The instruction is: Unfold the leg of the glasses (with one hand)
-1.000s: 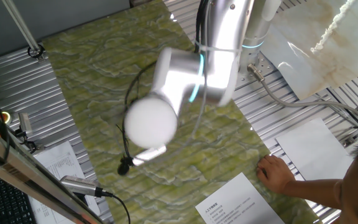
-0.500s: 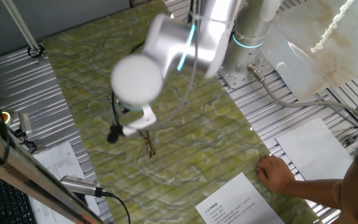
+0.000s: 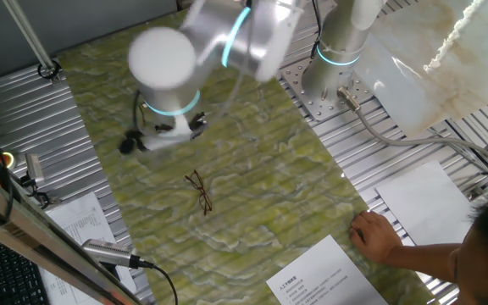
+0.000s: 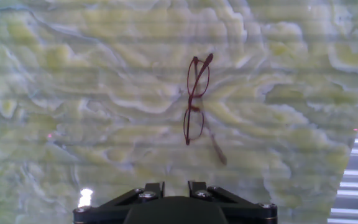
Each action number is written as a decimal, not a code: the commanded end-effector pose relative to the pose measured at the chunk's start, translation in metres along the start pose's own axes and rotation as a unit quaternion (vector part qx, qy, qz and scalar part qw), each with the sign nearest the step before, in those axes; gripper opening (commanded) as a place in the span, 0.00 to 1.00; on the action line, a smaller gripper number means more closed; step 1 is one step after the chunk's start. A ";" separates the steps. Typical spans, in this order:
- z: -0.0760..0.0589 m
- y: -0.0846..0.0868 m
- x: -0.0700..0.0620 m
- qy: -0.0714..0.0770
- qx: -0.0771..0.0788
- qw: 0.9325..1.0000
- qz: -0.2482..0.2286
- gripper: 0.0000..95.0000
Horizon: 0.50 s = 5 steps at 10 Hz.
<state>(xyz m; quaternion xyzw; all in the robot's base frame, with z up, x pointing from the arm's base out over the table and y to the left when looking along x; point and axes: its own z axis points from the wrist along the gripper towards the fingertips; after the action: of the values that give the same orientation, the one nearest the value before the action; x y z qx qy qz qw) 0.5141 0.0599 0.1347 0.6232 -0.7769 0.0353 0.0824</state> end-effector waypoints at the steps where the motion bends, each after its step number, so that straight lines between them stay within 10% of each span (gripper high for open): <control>1: 0.023 -0.008 -0.005 -0.096 -0.021 0.993 0.059 0.20; 3: 0.034 -0.008 -0.017 -0.146 -0.028 0.984 0.096 0.20; 5: 0.036 -0.006 -0.032 -0.151 -0.022 0.983 0.106 0.20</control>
<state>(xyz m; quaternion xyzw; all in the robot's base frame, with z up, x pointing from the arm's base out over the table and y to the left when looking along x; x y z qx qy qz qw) 0.5217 0.0750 0.1009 0.5497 -0.8335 -0.0557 -0.0082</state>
